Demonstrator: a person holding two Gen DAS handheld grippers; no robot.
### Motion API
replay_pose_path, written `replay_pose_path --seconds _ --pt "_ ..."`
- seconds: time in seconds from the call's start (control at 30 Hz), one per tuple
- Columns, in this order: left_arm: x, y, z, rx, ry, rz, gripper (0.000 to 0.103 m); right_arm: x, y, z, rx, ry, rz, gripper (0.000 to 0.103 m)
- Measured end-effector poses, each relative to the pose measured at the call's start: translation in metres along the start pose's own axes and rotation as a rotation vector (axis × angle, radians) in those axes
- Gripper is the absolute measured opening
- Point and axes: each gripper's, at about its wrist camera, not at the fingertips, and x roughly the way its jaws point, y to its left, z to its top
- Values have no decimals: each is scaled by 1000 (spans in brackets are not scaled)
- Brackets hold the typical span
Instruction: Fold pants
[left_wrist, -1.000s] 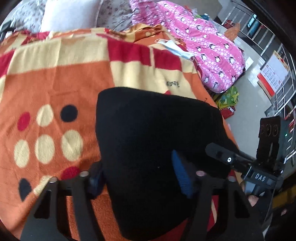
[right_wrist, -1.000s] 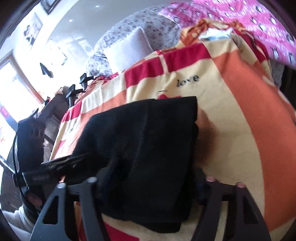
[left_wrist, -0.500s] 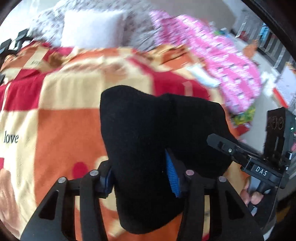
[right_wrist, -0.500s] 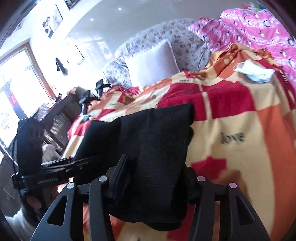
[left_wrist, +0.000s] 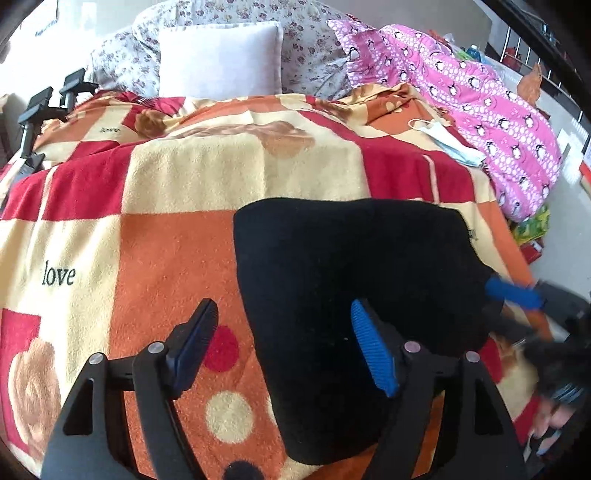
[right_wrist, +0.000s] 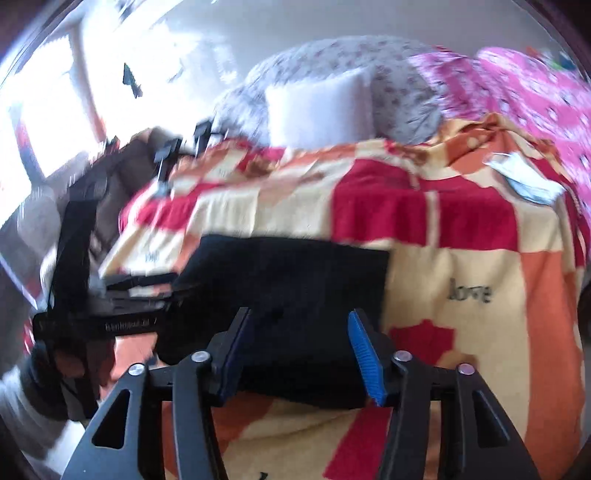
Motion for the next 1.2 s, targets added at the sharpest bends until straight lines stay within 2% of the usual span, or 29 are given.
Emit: replay_pose_path --seconds 0.03,0.07,0.2,0.27,0.33,0.47,0.57,0.83,1.1,1.2 --pt "0 -1 -2 3 -13 8 79 12 0 -4 -8 27 -28 44" --pt "-2 -2 -3 5 -24 18 79 17 -2 -11 1 10 -42 44" --pt "-12 -10 -6 46 -67 83 79 -2 -5 -11 67 -27 20 48" --pt "-22 -15 -9 82 -113 131 79 -15 -5 -11 90 -45 31 50" --pt "-31 -18 -11 97 -149 169 79 -27 -4 -12 107 -80 42 60" --pt "-47 -23 -19 112 -202 197 79 -44 2 -15 119 -113 34 66" --pt "-55 -21 -25 90 -206 167 80 -50 3 -17 133 -124 25 74" --pt "-71 -23 -40 67 -216 155 80 -59 14 -25 123 -122 12 79" --pt "-85 -31 -51 88 -248 177 80 -67 23 -31 114 -115 2 82" --pt "-89 -30 -54 81 -253 157 80 -71 27 -33 108 -121 -3 83"
